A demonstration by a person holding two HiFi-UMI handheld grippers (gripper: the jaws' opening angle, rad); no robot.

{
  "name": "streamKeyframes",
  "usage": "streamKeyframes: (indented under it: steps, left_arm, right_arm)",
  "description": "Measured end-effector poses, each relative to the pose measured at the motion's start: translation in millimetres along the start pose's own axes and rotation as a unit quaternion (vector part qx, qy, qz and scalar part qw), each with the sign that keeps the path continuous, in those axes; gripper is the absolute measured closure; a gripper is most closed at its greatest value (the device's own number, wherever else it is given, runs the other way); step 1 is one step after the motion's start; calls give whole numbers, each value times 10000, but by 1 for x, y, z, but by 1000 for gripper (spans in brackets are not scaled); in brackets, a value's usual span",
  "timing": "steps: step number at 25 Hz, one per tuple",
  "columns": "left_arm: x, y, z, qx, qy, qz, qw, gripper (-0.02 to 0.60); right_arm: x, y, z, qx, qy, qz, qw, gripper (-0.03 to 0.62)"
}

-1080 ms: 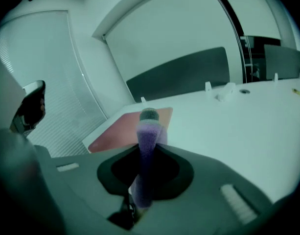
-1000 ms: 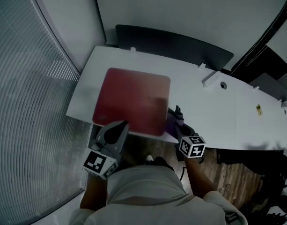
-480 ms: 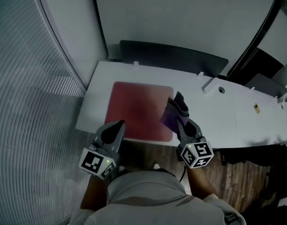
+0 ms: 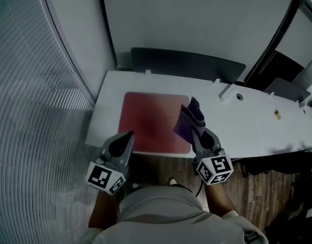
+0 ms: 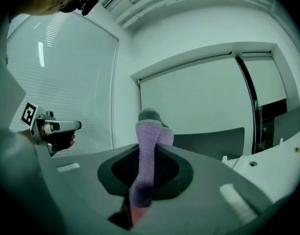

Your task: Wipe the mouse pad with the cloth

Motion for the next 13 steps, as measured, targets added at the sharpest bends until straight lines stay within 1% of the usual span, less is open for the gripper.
streamKeyframes:
  steps: [3,8,13]
  left_arm:
    - [2,1,-4,-43,15,55,10000,580]
    - [-1,-1,-1,-45,109,160,9998,580]
    - [5,4,-12,-105,115,211,9997,580]
  right_arm:
    - [-2,-2,-2,18,-41,-14,10000,549]
    - [-1,-7,7,-33,-85,-5,10000,549]
    - [-4,-3,-3,-29,-120,-14,9999,548]
Point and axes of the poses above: the fingertips, and each gripper's own axes: x forward along the fingers, y to its right, z out of its underside, the point moved 7 cm from there along -x, backward along the fingers, and after that the axes turned 9 degrees about x, right-handed, at the moved point
